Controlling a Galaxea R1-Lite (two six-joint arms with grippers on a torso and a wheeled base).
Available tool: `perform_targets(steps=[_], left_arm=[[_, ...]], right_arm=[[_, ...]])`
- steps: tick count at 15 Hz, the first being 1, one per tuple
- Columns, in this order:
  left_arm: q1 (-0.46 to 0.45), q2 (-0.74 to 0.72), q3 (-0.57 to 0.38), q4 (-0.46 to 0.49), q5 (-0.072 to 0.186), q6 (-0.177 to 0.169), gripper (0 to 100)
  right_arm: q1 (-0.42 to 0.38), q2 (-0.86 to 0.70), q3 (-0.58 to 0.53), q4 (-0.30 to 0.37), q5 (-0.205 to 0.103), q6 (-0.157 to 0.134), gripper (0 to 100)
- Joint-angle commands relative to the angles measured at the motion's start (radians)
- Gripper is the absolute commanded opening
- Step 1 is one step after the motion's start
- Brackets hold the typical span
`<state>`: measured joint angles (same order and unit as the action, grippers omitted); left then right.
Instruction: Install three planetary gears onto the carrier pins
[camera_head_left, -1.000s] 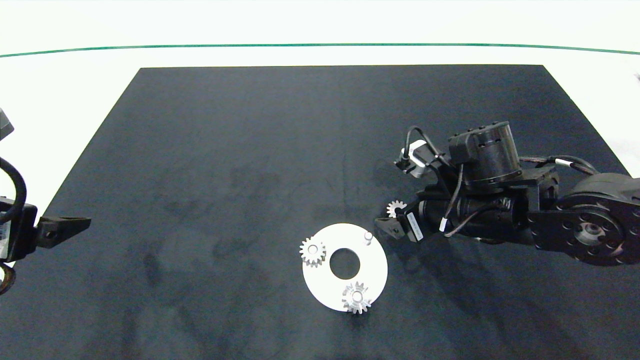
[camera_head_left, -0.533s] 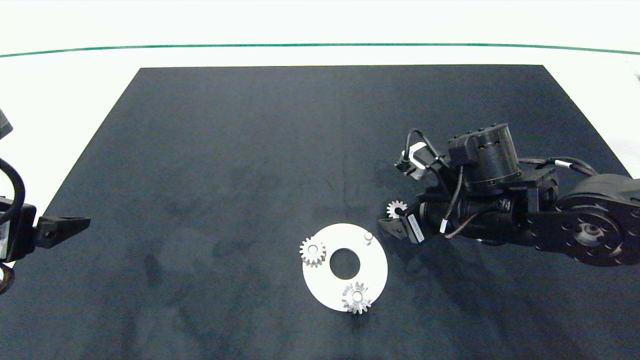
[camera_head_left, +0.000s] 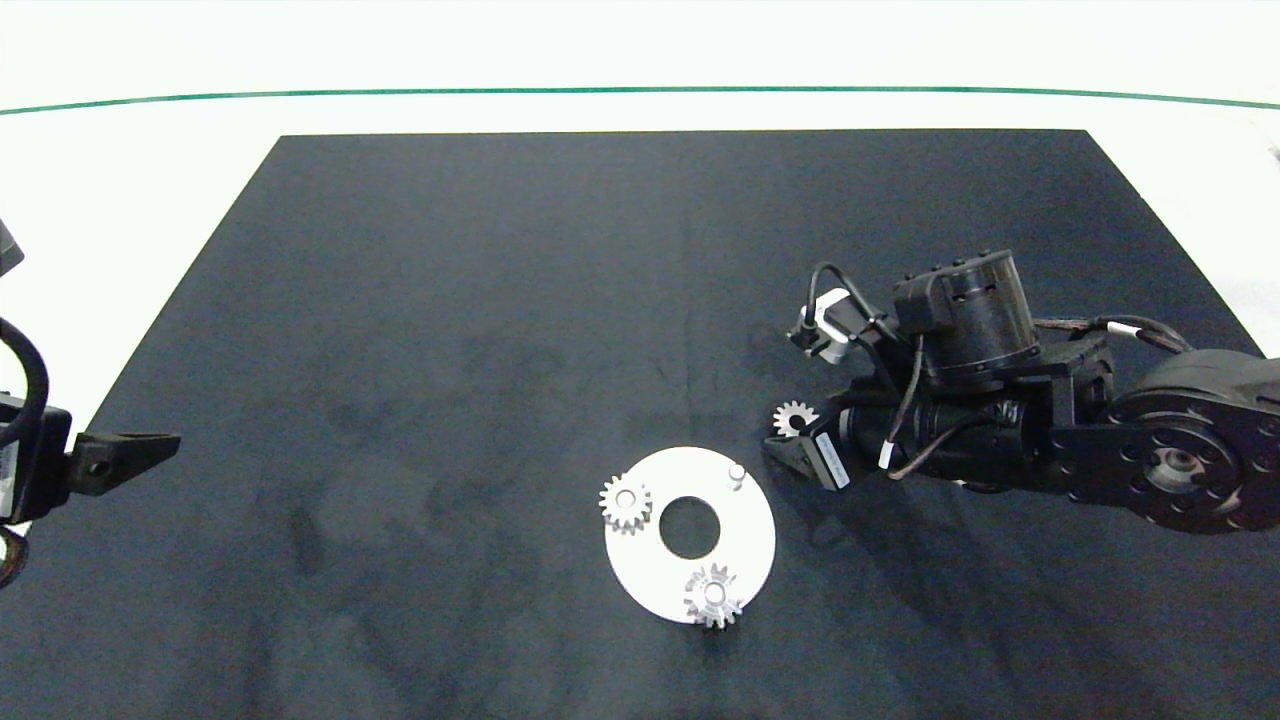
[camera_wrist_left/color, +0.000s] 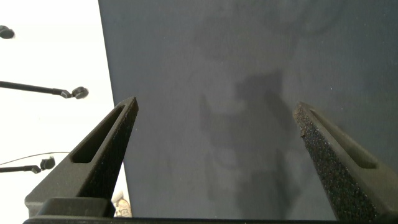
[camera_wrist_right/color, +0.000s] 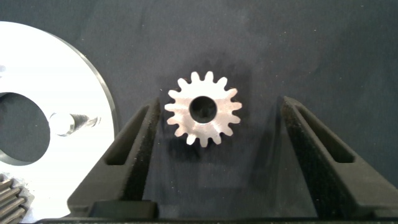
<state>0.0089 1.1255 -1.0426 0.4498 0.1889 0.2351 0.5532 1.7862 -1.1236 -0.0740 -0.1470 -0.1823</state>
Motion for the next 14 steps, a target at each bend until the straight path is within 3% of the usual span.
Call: perform_targets(steps=[1,3,14], left_arm=[[0.0,-0.001,0.001,0.003,0.001,0.001,100],[0.0,-0.004,0.001,0.003,0.001,0.001,100],[-0.007,-0.009,0.004,0.003,0.001,0.001,100]], right_arm=[[0.002,0.001,-0.001,0.0,-0.003,-0.002,70],[0.004,0.002,-0.001,0.0,-0.026,-0.006,66],[0.008,0.009,0.005,0.0,-0.032,-0.003,45]])
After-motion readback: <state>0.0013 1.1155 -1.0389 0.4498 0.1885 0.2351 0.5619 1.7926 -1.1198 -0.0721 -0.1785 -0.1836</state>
